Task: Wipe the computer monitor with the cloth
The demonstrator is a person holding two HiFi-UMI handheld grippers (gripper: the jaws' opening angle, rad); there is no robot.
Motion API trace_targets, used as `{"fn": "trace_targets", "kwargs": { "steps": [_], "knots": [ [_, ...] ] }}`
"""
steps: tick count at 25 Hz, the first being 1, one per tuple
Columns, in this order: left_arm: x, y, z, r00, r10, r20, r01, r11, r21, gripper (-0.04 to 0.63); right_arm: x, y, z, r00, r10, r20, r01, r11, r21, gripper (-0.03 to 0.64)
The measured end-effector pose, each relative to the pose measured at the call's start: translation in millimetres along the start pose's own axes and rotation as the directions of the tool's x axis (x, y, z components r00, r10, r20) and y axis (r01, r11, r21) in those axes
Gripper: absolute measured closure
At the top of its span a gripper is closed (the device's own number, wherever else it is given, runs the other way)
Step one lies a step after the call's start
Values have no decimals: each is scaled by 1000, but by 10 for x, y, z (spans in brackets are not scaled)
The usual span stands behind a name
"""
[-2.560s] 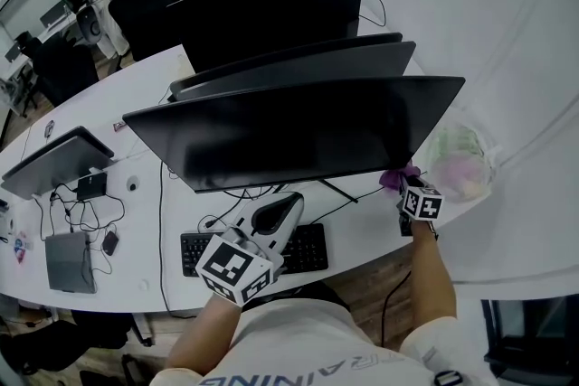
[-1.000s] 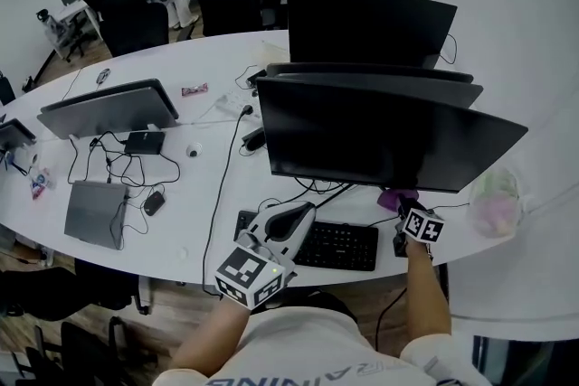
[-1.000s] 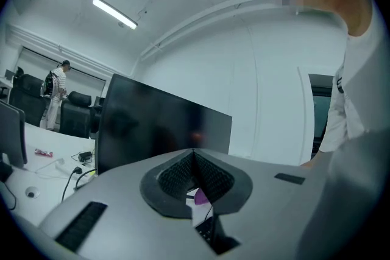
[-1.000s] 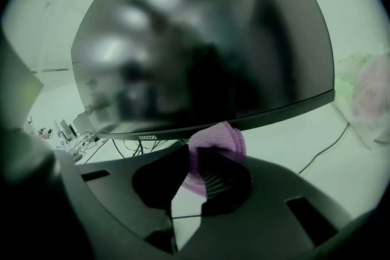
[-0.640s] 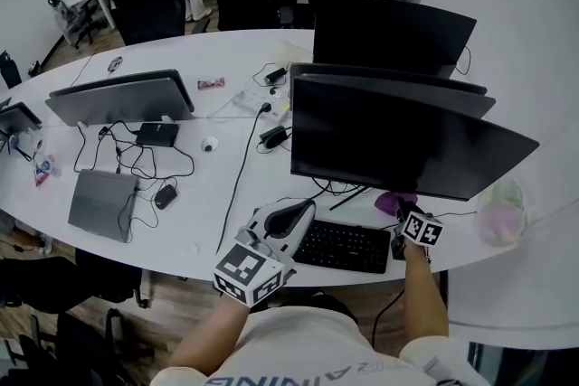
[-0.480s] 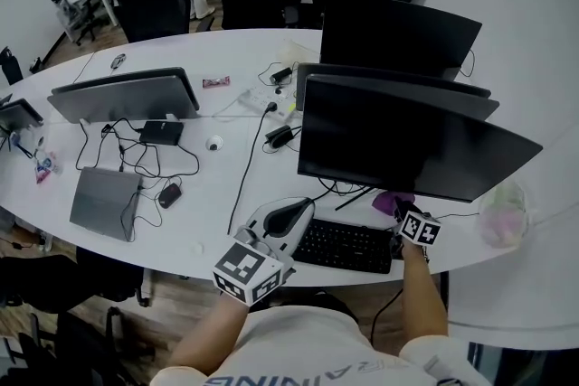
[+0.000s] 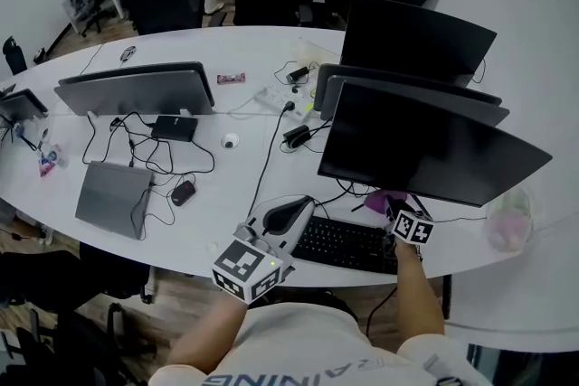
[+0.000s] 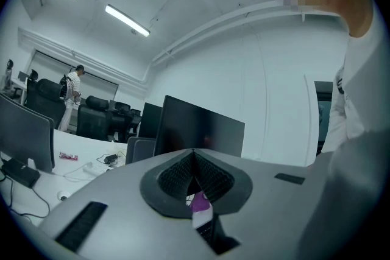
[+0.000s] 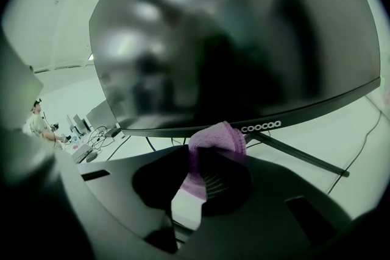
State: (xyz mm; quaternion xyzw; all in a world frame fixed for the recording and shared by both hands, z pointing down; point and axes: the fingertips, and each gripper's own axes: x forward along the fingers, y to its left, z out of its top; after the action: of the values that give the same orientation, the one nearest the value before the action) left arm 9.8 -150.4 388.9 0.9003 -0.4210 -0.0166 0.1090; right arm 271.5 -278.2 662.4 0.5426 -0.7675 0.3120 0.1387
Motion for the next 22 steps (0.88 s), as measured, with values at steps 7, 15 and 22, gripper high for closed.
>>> {"fn": "trace_targets", "kwargs": {
  "steps": [7,15,22],
  "knots": [
    [-166,195,22,1000,4,0,-4,1000,-11,586,125,327,-31,1000,15,-5,-16,1000,-6,554],
    [-344,439,15,999,33,2,-33,999,-19,586,318,740,-77,998,58,-17,-59,998,-27,554],
    [-506,626,41,998,61,3,-61,998,-18,586,480,1046,-133,995,93,-32,-94,995,-32,554]
  ]
}}
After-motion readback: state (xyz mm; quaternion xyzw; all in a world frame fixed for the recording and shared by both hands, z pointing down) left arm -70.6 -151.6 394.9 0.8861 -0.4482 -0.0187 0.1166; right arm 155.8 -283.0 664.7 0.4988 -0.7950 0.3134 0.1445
